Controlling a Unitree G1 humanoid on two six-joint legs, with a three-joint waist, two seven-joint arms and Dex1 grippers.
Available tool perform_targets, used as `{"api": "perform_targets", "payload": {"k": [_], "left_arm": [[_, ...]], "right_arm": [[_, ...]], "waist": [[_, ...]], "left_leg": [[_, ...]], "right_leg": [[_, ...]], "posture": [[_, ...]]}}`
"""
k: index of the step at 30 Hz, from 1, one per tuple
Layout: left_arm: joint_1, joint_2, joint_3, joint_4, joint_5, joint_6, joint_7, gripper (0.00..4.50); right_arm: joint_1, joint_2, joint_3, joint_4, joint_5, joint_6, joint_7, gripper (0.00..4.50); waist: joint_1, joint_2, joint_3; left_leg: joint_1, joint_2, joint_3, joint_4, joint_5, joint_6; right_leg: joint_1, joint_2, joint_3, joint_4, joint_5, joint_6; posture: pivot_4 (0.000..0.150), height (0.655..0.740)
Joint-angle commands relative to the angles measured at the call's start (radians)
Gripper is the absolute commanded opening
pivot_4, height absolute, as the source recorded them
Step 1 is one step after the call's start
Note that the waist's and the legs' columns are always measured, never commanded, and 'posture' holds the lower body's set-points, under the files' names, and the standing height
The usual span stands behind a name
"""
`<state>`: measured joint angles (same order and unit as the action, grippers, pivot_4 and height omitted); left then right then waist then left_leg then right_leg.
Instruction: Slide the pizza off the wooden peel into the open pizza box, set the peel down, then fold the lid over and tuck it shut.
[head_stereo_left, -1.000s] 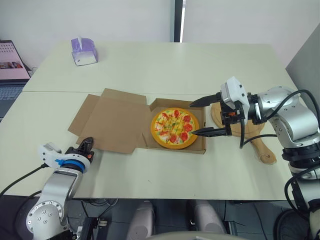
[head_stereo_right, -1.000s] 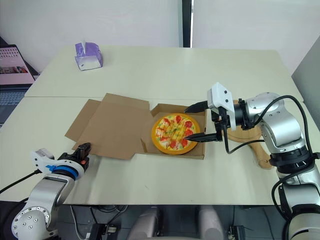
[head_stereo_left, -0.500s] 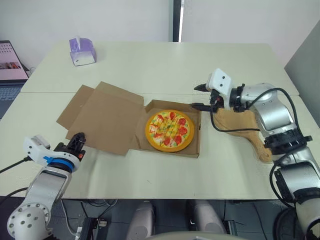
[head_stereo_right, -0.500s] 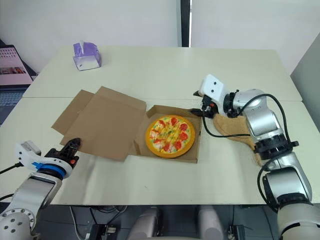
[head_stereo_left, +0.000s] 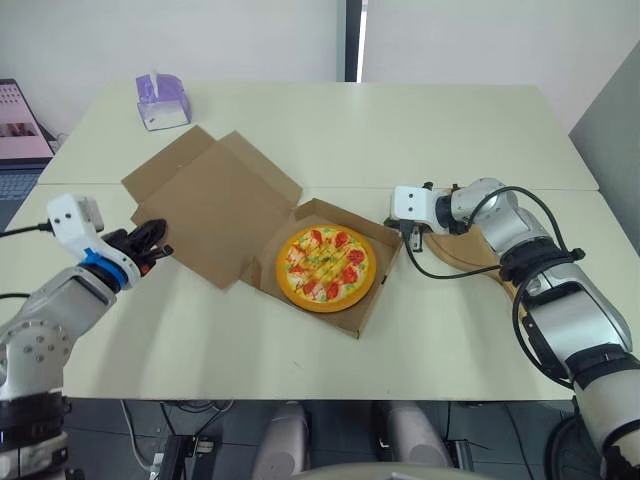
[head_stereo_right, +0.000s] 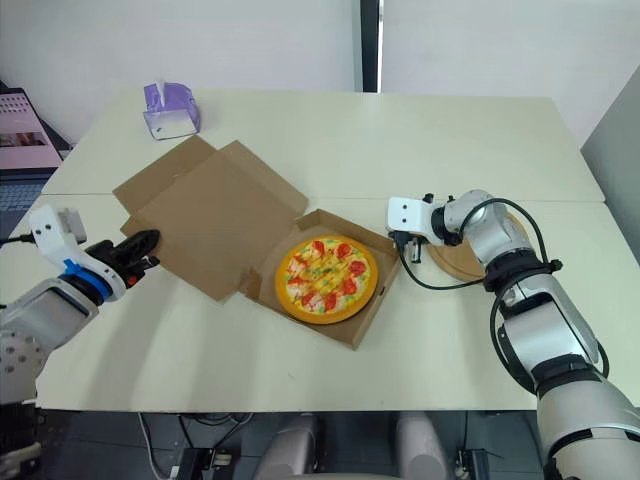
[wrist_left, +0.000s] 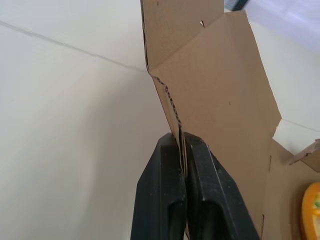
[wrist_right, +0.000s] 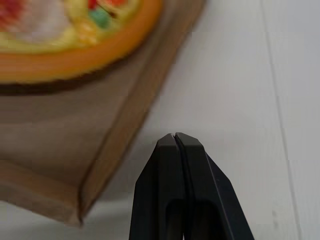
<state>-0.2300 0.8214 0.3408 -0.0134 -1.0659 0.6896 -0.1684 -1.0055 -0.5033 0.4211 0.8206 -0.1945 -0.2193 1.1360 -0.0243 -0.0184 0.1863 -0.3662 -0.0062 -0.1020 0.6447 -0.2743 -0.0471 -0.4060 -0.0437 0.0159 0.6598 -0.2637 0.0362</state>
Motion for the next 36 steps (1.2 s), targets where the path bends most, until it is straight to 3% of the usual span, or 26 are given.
{"api": "perform_targets", "payload": {"k": [1, 8, 14, 21, 26, 30, 36], "left_arm": [[-0.107, 0.021, -0.094, 0.065, 0.115, -0.029, -0.238, 0.0], [-0.365, -0.043, -0.237, 0.34, 0.37, -0.213, -0.582, 0.0], [-0.607, -0.133, -0.346, 0.62, 0.59, -0.417, -0.785, 0.0], [-0.788, -0.211, -0.357, 0.828, 0.725, -0.626, -0.929, 0.0], [-0.808, -0.222, -0.332, 0.822, 0.767, -0.706, -0.954, 0.0], [-0.769, -0.217, -0.293, 0.75, 0.767, -0.734, -0.916, 0.0], [-0.655, -0.225, -0.244, 0.559, 0.743, -0.707, -0.851, 0.0]], "right_arm": [[0.08, -0.059, -0.046, -0.209, 0.088, 0.068, 0.138, 0.03], [0.333, -0.186, -0.102, -0.7, 0.199, 0.36, 0.214, 0.03], [0.509, -0.257, -0.148, -1.028, 0.264, 0.605, 0.174, 0.03], [0.589, -0.248, -0.169, -1.193, 0.313, 0.761, 0.08, 0.03], [0.543, -0.211, -0.258, -1.118, 0.316, 0.781, -0.064, 0.03], [0.488, -0.162, -0.372, -1.071, 0.385, 0.821, -0.15, 0.9], [0.361, -0.05, -0.515, -0.976, 0.464, 0.895, -0.33, 3.13]], "waist": [[0.003, 0.0, 0.0], [0.013, 0.0, 0.0], [0.022, 0.0, 0.0], [0.015, -0.001, 0.001], [0.006, -0.001, 0.001], [-0.003, -0.001, 0.001], [-0.008, -0.001, 0.001]], "left_leg": [[0.0, 0.0, -0.001, 0.0, 0.0, 0.0], [0.0, -0.001, -0.003, 0.001, 0.0, 0.0], [-0.001, -0.001, -0.003, 0.002, 0.0, 0.0], [-0.002, -0.001, -0.003, 0.002, 0.0, 0.0], [-0.002, -0.001, -0.003, 0.002, 0.0, 0.0], [-0.002, -0.001, -0.004, 0.002, 0.0, 0.0], [-0.002, 0.0, -0.004, 0.002, 0.0, 0.0]], "right_leg": [[0.0, 0.0, 0.0, 0.0, 0.0, 0.0], [0.0, 0.0, -0.001, 0.001, 0.0, 0.0], [0.001, 0.0, -0.002, 0.002, 0.0, 0.0], [0.0, 0.0, -0.002, 0.001, 0.0, 0.001], [0.0, 0.0, -0.002, 0.002, 0.0, 0.001], [0.0, 0.0, -0.002, 0.002, 0.0, 0.001], [-0.001, 0.001, -0.001, 0.003, 0.0, 0.001]], "posture": [[0.15, 0.74], [0.15, 0.74], [0.15, 0.74], [0.15, 0.74], [0.15, 0.74], [0.15, 0.74], [0.15, 0.74]]}}
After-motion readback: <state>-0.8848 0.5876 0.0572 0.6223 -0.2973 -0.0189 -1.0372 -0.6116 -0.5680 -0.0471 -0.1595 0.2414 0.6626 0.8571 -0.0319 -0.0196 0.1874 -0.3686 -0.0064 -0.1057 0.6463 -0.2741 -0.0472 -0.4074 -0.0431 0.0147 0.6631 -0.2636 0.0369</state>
